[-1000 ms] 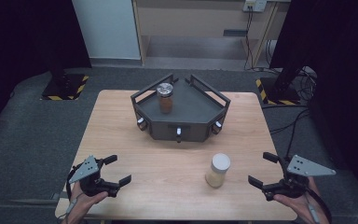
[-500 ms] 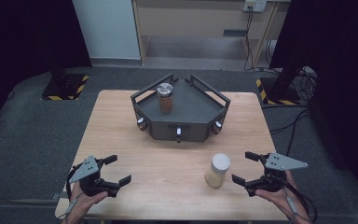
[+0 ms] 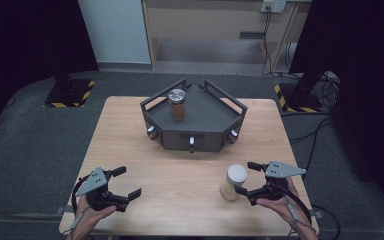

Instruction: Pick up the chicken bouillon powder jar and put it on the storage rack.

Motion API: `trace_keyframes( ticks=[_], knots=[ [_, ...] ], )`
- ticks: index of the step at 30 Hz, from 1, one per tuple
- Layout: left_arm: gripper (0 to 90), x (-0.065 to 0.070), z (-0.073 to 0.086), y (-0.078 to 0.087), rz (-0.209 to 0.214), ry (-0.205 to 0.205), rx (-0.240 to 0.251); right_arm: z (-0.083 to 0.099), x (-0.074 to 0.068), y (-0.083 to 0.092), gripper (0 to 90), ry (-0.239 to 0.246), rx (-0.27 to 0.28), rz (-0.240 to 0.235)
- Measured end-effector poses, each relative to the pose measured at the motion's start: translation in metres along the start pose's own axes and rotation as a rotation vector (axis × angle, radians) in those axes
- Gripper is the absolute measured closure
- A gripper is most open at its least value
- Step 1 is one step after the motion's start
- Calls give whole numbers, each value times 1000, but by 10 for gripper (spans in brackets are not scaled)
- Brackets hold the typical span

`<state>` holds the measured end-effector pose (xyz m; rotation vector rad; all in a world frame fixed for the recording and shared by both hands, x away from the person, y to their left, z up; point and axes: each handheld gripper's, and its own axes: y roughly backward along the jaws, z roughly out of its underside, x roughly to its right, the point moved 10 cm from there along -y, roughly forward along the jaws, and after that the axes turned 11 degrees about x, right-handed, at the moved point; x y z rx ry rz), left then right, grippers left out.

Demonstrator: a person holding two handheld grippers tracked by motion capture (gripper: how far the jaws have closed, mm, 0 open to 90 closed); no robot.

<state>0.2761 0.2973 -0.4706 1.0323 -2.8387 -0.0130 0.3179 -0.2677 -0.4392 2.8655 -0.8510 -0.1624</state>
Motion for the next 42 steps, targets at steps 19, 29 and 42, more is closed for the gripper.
trace_keyframes(
  ticks=[19,29,42],
  knots=[
    [2,0,0,0,2,-3,-7,18,5,-20,332,4,5,-19],
    [2,0,0,0,1,-1,-7,15,2,-20,337,11,-7,0],
    [2,-1,1,0,1,2,-9,1,5,-21,339,32,-30,-4]
  ],
)
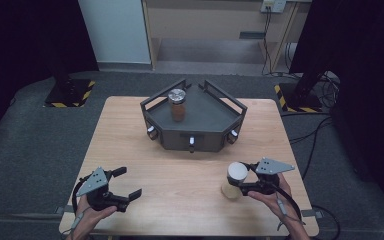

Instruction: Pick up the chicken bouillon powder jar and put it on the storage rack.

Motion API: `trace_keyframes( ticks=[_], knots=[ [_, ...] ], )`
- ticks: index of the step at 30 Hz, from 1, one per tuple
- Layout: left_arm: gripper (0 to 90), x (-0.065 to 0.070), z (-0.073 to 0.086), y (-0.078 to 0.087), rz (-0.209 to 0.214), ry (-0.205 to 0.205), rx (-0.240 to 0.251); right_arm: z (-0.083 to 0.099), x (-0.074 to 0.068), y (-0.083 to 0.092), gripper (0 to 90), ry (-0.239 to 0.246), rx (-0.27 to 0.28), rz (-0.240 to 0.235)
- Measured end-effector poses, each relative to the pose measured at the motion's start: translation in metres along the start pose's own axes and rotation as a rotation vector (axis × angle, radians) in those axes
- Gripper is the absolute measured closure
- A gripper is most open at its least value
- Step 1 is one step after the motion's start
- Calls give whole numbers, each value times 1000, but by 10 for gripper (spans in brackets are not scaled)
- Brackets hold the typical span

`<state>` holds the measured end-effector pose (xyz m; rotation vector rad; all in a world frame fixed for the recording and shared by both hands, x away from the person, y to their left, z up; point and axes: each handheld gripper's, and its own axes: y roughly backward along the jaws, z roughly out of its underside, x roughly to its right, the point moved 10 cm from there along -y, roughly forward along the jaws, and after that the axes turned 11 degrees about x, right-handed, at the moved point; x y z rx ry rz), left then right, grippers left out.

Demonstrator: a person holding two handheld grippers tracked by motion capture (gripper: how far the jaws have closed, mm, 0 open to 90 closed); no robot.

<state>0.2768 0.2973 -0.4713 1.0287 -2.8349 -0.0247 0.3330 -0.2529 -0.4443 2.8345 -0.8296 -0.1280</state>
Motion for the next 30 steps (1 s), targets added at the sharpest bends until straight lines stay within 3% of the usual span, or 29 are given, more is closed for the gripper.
trace_keyframes(
  ticks=[7,23,30],
  knots=[
    [2,0,0,0,2,-2,-4,-20,2,-8,339,13,-3,-38],
    [2,0,0,0,-2,0,-4,-81,1,-40,340,29,-8,-206],
    [2,-1,1,0,-4,5,-3,-105,0,-53,340,28,-2,-226]
  ],
)
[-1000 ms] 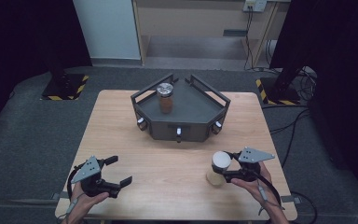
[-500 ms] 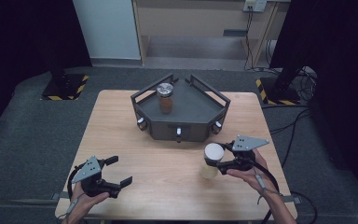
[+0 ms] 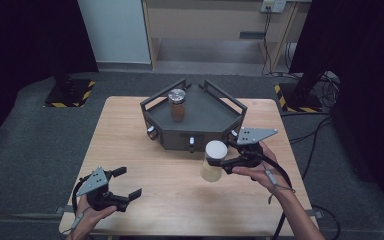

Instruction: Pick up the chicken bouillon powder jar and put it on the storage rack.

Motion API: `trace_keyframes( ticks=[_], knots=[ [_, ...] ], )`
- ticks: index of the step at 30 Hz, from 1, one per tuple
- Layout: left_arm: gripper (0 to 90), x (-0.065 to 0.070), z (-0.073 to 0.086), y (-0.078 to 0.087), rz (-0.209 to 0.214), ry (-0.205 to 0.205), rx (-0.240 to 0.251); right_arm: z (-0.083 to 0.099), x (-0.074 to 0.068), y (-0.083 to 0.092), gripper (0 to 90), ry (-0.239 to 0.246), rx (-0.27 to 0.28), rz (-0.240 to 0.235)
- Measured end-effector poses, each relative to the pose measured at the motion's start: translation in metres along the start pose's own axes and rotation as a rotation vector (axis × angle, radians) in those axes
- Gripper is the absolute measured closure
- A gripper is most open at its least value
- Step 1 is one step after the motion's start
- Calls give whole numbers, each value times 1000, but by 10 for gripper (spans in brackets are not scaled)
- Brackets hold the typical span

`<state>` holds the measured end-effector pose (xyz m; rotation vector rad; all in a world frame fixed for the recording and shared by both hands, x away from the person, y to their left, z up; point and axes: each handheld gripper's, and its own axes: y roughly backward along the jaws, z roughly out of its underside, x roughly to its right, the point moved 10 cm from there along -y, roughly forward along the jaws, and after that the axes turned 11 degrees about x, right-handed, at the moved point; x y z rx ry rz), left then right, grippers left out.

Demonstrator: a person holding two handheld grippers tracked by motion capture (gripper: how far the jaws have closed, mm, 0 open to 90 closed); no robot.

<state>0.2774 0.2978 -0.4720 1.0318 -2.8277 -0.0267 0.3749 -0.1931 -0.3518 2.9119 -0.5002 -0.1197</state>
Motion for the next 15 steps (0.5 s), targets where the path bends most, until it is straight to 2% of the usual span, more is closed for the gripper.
trace_keyframes(
  ticks=[3,6,15],
  knots=[
    [2,0,0,0,1,1,-1,-9,2,-4,341,-3,-6,7],
    [2,0,0,0,1,0,-3,-17,4,-7,341,17,-12,17],
    [2,-1,1,0,1,5,-2,-37,15,-13,343,-12,-4,38]
  ],
)
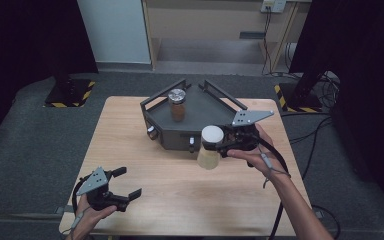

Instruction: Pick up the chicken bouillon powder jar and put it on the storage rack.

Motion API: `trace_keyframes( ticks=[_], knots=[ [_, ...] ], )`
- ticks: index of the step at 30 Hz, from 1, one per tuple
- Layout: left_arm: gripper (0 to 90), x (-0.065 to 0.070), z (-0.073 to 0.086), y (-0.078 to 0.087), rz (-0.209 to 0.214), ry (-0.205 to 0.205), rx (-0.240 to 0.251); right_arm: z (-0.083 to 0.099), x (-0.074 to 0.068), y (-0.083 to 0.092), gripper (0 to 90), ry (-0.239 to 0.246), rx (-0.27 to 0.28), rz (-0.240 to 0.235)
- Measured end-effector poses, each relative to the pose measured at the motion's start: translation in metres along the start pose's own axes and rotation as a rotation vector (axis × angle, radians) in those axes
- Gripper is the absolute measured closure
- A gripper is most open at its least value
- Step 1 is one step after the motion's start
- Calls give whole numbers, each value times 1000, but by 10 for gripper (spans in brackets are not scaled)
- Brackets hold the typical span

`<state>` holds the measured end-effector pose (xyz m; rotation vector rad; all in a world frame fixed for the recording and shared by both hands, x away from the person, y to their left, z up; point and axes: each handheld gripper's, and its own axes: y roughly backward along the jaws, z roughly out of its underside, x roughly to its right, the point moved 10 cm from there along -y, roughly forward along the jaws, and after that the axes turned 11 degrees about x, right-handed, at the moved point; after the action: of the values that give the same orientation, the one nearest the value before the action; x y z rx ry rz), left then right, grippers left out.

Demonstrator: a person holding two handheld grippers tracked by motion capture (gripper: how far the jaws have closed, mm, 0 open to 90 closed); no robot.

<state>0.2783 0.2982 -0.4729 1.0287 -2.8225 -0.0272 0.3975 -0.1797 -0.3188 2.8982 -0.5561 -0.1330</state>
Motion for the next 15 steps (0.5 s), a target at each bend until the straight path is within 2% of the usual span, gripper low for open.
trace_keyframes(
  ticks=[9,15],
  knots=[
    [2,-1,0,0,2,3,0,-34,17,-9,343,5,25,59],
    [2,-2,1,0,1,6,-2,-52,36,-21,343,9,14,102]
  ],
)
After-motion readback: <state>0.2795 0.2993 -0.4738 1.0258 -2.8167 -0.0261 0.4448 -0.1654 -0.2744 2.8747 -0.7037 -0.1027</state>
